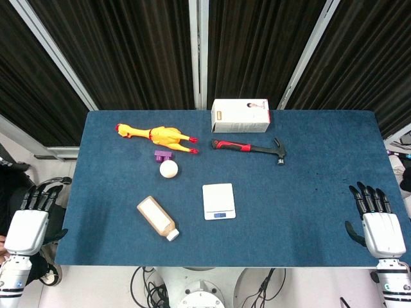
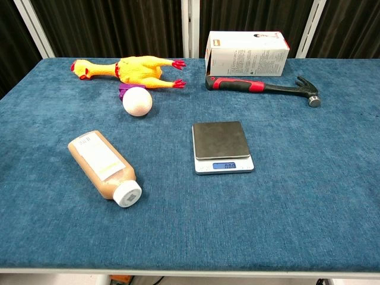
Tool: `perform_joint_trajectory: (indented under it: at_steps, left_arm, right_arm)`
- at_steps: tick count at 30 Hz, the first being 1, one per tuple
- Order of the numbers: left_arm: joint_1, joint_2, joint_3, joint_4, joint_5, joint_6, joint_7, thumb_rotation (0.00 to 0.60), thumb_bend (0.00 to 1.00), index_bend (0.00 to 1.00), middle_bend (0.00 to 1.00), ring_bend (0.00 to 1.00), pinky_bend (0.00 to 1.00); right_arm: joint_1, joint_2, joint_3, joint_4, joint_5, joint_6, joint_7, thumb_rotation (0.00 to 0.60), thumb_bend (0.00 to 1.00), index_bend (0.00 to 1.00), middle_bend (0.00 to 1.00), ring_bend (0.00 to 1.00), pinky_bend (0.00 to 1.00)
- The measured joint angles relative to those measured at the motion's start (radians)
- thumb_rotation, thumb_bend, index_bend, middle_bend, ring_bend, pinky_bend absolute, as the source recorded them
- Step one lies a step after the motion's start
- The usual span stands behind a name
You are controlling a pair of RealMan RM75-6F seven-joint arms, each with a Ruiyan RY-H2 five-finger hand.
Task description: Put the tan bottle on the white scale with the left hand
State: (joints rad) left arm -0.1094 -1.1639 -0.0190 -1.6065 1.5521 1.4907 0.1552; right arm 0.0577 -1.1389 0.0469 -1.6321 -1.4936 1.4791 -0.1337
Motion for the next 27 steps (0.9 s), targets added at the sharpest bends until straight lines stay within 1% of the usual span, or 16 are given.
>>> perform_joint_trajectory:
  at_steps: [9, 15, 21, 27]
  left_arm:
    - [-0.016, -0.002, 0.001, -0.003, 0.012, -0.018, 0.006, 0.6, 0.02, 0.02, 0.1, 0.0, 0.0]
    - [-0.044, -0.005, 0.01, -0.01, 0.052, -0.049, 0.015, 0.6, 0.02, 0.02, 0.1, 0.0, 0.01]
    - [-0.095, -0.031, 0.037, -0.014, 0.115, -0.125, 0.033, 0.6, 0.02, 0.02, 0.1, 0.0, 0.01]
    - [-0.168, -0.085, 0.069, -0.015, 0.182, -0.24, 0.07, 0.6, 0.02, 0.02, 0.09, 0.0, 0.01]
  right_arm:
    - [-0.001, 0.006, 0.005, 0.002, 0.002, 0.006, 0.007, 0.6, 0.27, 0.0, 0.0, 0.0, 0.0]
    - [-0.005, 0.016, 0.017, 0.003, 0.016, 0.014, 0.021, 0.6, 0.27, 0.0, 0.0, 0.0, 0.0]
    - [-0.003, 0.018, 0.026, 0.008, 0.03, 0.011, 0.03, 0.6, 0.27, 0.0, 0.0, 0.0, 0.0]
    - [-0.001, 0.016, 0.027, 0.009, 0.031, 0.008, 0.031, 0.6, 0.27, 0.0, 0.0, 0.0, 0.0]
